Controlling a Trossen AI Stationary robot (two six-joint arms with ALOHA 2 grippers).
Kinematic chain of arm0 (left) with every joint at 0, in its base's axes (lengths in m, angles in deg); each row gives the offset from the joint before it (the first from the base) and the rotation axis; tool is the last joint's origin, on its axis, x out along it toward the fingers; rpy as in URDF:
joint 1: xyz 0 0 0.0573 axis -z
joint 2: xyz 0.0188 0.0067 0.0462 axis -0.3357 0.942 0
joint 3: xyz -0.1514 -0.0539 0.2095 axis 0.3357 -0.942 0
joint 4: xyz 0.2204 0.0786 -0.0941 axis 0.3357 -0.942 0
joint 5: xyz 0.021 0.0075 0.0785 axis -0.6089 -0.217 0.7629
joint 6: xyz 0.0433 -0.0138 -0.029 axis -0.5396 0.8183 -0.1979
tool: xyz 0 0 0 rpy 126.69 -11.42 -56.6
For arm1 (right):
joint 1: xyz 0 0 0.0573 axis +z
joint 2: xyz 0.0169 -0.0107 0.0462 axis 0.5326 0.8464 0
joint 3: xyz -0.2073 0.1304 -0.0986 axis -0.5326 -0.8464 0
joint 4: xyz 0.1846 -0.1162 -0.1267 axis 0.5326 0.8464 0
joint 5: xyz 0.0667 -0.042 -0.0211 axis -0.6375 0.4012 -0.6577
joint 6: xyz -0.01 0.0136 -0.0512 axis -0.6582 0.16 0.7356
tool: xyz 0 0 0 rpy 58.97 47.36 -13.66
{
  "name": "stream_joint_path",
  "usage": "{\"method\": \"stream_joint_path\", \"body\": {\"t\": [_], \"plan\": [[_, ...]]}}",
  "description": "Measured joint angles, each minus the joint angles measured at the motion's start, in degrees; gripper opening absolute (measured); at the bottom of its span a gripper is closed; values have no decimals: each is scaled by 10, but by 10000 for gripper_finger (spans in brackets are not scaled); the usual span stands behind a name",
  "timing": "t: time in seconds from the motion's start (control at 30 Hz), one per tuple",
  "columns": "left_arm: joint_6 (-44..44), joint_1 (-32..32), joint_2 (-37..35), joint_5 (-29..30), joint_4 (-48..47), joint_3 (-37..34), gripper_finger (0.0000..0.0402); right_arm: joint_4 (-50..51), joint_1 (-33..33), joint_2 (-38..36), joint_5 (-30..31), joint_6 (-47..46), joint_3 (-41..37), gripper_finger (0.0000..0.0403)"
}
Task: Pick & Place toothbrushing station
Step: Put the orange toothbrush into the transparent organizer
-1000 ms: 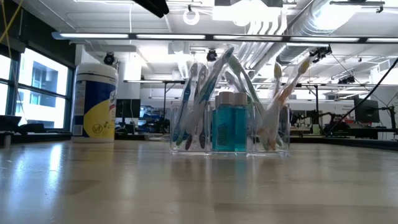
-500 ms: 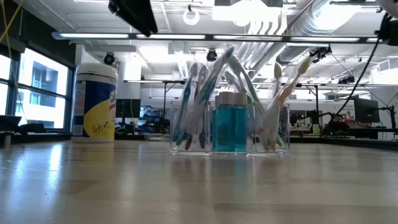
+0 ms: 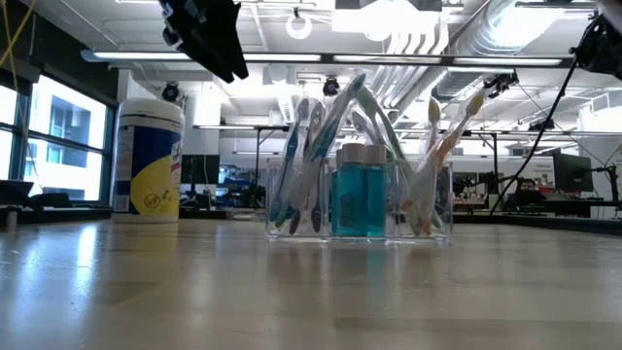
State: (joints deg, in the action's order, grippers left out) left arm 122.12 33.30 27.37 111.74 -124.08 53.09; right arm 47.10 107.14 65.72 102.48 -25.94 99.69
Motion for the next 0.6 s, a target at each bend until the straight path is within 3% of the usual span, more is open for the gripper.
{"method": "stream_joint_path", "body": {"t": [0.1,0.27,0.5,0.6], "plan": [[-5,6,0,0,18,-6,250,-93,15,0,1,108,4,19],[-15,15,0,1,38,-7,250,-307,-2,6,-28,368,4,19],[-31,22,0,1,45,-7,250,-521,-91,21,-161,629,-4,19],[-38,22,0,0,46,-7,250,-659,-158,24,-273,728,-33,19]]}}
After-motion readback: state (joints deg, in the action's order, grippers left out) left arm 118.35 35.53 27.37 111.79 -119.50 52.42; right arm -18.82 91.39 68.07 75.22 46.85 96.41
